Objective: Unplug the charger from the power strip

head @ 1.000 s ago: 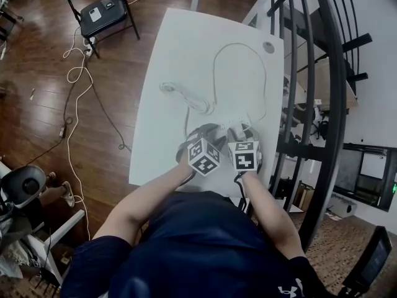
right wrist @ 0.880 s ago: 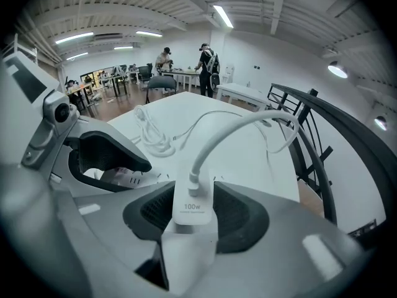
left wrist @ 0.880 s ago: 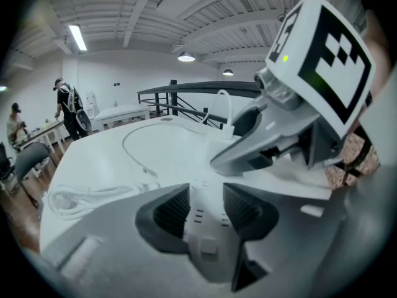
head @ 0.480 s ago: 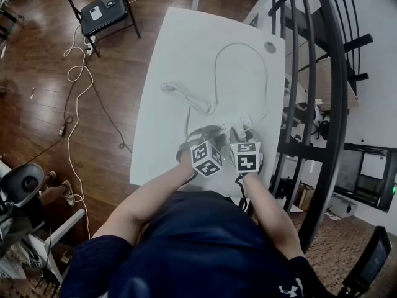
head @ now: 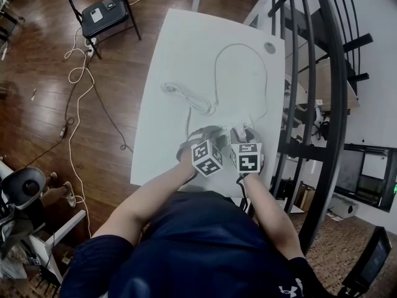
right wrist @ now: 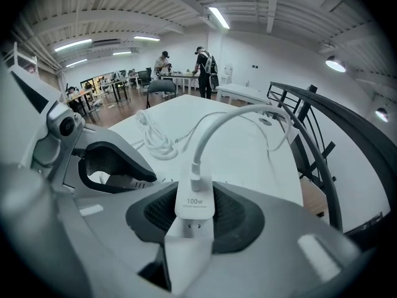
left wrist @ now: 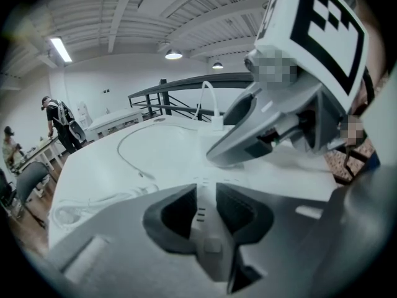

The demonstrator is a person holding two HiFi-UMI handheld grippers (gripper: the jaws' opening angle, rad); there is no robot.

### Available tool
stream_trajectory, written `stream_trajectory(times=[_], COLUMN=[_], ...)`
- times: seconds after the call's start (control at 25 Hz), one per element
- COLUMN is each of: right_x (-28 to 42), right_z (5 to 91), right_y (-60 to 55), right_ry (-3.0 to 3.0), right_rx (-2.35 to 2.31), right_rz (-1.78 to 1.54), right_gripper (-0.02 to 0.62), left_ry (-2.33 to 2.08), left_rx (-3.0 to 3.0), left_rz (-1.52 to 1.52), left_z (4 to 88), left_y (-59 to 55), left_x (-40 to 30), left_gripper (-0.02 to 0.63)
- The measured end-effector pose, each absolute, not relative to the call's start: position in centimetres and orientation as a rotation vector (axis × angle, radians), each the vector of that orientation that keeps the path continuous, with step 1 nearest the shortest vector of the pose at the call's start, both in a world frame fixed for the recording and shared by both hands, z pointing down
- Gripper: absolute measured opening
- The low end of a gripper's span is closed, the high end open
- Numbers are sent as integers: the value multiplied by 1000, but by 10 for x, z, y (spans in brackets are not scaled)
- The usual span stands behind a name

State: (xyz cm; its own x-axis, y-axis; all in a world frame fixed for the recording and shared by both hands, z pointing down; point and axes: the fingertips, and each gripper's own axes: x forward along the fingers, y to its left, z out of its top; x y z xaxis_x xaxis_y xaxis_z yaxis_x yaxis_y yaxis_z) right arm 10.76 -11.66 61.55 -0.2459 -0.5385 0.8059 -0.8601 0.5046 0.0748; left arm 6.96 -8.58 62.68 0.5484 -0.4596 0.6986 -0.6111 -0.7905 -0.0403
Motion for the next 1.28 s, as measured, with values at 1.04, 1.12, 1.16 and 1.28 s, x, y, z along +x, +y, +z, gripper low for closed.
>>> stream_trajectory(times=[1.04, 1.12, 1.16, 1.28], right_x=[117, 124, 126, 127], right_z=[491, 484, 481, 478], right_y=[-69, -61, -56, -38], right_ry=[-2290, -2294, -2298, -2287], right_rx=[1266, 1260, 1253, 1239], right_rz=[1385, 1507, 1556, 1655], right_gripper=[143, 143, 143, 143], left_ry=[-996, -985, -976, -957], left_rx=[2340, 2308, 2295, 2275], left_rz=[553, 487, 461, 431], left_z=[546, 534, 528, 519], left_y=[-61, -52, -46, -31], left_x=[35, 31, 30, 25], left_gripper=[38, 38, 38, 38])
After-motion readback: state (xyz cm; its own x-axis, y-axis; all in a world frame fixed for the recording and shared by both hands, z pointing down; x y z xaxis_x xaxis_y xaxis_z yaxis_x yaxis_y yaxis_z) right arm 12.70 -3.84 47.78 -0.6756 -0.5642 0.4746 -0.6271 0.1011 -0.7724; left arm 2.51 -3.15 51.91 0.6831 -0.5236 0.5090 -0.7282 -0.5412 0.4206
